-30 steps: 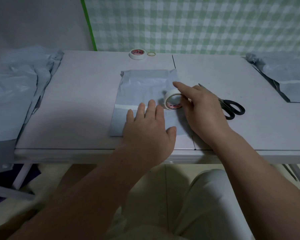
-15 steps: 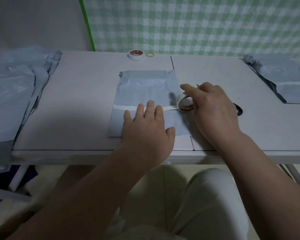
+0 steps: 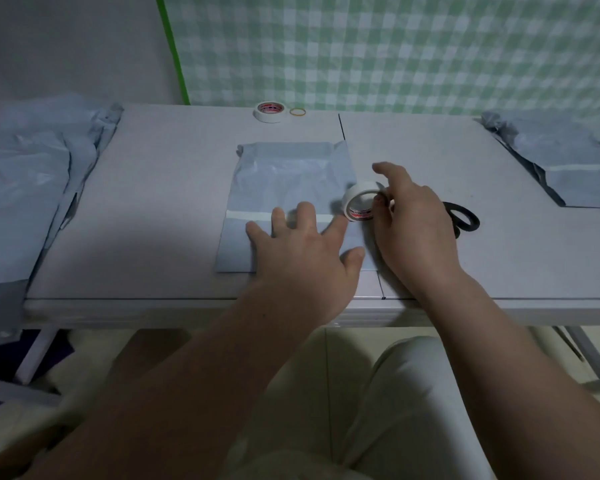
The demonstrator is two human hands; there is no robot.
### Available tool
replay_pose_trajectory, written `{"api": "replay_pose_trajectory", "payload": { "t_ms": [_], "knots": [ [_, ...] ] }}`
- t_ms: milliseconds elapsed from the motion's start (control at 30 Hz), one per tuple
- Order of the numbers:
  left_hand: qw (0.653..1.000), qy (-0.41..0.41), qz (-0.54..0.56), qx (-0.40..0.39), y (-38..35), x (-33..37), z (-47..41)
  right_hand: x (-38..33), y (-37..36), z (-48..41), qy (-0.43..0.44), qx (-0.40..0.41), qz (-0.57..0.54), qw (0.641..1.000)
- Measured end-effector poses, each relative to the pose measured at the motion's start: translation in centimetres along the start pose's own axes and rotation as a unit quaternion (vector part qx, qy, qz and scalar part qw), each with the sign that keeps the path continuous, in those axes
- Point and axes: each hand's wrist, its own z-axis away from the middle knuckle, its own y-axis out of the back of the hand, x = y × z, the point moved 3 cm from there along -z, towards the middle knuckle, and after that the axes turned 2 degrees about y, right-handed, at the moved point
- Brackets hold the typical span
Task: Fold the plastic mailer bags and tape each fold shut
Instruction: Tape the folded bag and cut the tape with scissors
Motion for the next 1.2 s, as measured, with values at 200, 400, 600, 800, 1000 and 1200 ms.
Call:
{"api": "replay_pose_trajectory", "payload": {
  "t_ms": [200, 400, 600, 800, 1000, 1200],
  "knots": [
    [0.997, -0.06, 0.009, 0.051, 1.0, 0.7, -0.5, 0.5, 0.4, -0.1, -0.046, -0.001, -0.113, 0.993],
    [0.994, -0.069, 0.08, 0.014, -0.2, 1.0, -0.6, 0.7, 0.4, -0.1, -0.053, -0.004, -0.122, 0.991],
    [0.996, -0.069, 0.052, 0.011, -0.7, 1.1, -0.8, 0.3, 0.1, 0.1, -0.014, 0.014, -0.089, 0.996],
    [0.998, -0.068, 0.011, 0.007, -0.5, 1.1, -0.6, -0.2, 0.7, 0.5, -0.038, 0.026, -0.032, 0.998],
    [0.997, -0.07, 0.026, 0.015, -0.4, 1.0, -0.6, 0.0, 1.0, 0.8, -0.094, 0.045, 0.023, 0.994],
    [0.997, -0.054, 0.044, 0.037, 0.4, 1.5, -0.4, 0.2, 1.0, 0.8, -0.1, 0.058, 0.028, 0.993]
  ]
}}
